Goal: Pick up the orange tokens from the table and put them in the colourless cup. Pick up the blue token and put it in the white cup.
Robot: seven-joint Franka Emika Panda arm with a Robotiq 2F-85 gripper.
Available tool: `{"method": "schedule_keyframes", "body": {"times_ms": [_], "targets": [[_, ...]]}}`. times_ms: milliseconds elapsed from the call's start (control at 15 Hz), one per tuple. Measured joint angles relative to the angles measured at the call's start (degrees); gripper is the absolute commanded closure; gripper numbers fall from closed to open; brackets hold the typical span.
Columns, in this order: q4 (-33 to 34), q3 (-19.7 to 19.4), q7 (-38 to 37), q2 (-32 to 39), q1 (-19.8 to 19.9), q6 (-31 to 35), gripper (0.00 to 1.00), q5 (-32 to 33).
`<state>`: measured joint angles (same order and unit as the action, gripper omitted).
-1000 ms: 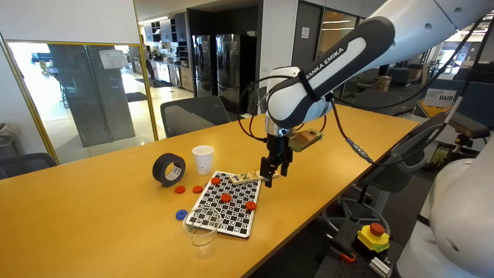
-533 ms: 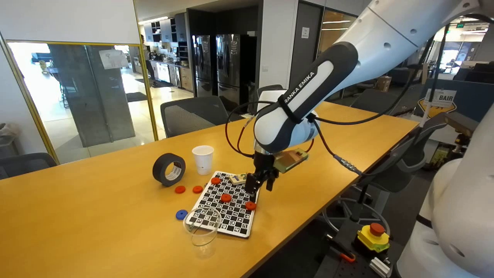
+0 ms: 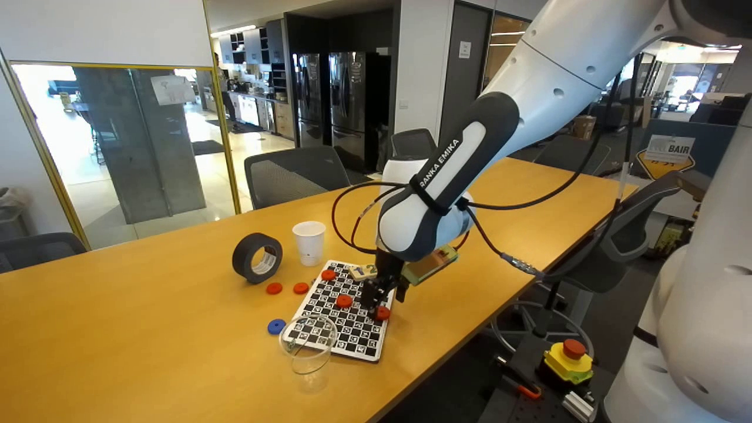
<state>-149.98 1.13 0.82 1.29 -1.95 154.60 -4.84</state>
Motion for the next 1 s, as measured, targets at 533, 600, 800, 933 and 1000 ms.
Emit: {"method": "schedule_keyframes", "body": {"times_ms": [533, 600, 800, 933, 1000], "targets": [[0.03, 0.05, -6.16, 2.69, 0.00, 3.74, 0.00, 3.50], [0.03, 0.05, -6.30, 2.84, 0.00, 4.22, 0.00, 3.50], [0.03, 0.05, -6.41, 3.20, 0.00, 5.25, 0.27, 3.50], [0.03, 0.04, -6.67, 3.41, 0.00, 6.06, 0.42, 3.50], [0.03, 0.04, -6.83, 3.52, 0.00, 6.50, 0.51, 3.47]]}}
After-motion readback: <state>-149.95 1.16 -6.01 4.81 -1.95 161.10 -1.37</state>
